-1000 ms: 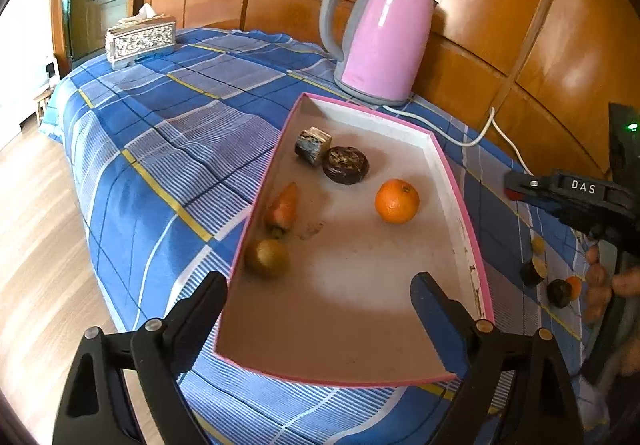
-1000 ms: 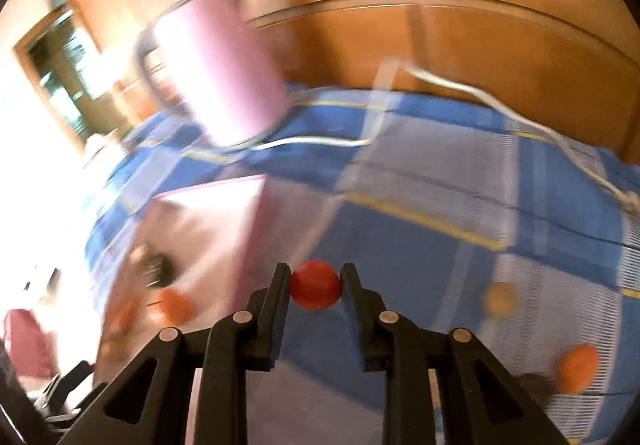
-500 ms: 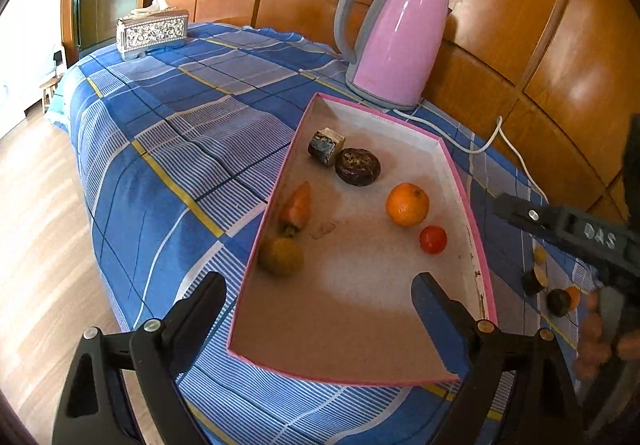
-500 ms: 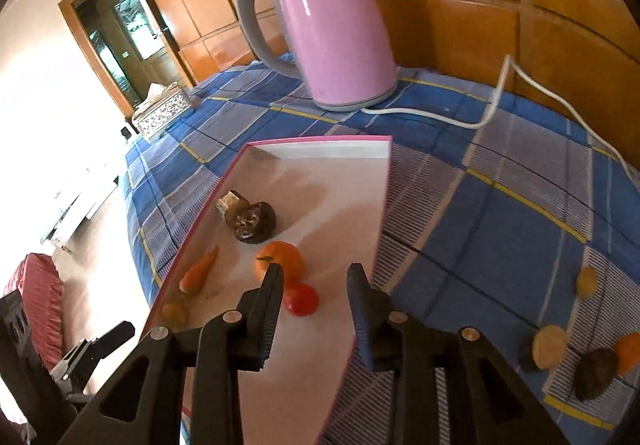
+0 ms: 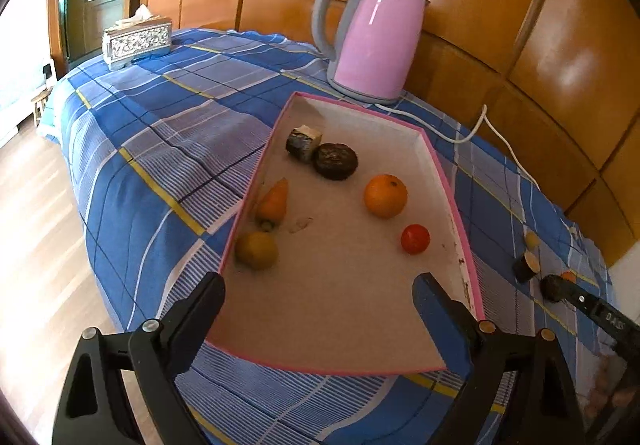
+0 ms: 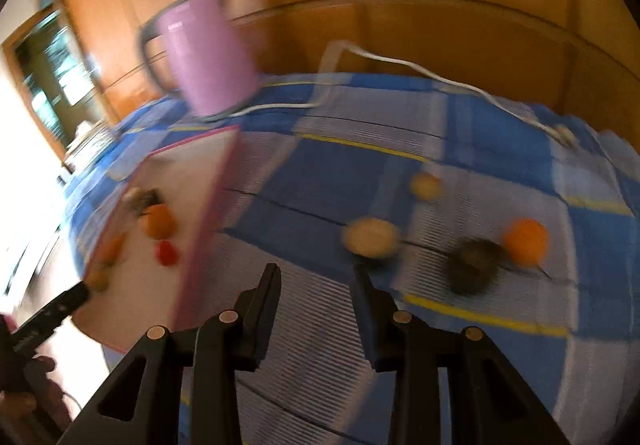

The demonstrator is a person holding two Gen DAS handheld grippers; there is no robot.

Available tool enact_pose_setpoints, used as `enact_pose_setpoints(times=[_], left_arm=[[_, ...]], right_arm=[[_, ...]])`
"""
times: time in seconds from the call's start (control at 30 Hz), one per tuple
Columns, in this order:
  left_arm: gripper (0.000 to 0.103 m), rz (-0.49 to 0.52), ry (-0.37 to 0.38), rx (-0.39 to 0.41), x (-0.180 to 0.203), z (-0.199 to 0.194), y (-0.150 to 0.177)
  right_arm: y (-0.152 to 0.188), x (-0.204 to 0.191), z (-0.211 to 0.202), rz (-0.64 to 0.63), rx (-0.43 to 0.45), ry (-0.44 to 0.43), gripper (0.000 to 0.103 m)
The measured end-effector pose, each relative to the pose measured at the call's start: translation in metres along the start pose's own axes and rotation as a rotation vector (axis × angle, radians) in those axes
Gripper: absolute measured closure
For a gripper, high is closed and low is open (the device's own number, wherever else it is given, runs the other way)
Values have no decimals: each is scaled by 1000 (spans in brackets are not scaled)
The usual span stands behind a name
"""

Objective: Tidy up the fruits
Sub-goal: 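Withdraw the open right tool from the tray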

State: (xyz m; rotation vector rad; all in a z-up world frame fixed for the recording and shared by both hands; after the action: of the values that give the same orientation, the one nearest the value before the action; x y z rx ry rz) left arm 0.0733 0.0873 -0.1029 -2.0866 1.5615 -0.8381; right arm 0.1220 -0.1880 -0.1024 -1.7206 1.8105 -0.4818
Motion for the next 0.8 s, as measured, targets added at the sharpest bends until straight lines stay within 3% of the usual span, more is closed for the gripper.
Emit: enact_pose_setpoints(times=[0.23, 0.4, 0.8], left_arm=[[8, 45, 11, 1, 14, -4, 2], [8, 78, 22, 7, 26, -7, 1], [8, 141, 53, 19, 50, -12, -6]], right_arm=[[21, 98, -30, 170, 38, 214, 67], [40, 150, -46, 225, 53, 369, 67], [65, 197, -54, 295, 65, 488, 67]])
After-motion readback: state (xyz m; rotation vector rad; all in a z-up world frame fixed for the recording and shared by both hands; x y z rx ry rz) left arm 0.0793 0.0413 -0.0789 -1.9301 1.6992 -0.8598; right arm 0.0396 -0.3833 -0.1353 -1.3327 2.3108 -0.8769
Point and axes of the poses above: each gripper's, at about its wrist camera, not at the fingertips, and z roughly the way its jaws point, x to its right, y to its underside, the point moved 9 cm from there along z, roughly the way its jaws point, and after that the axes turned 1 degree about -y, right-handed, at the moved point
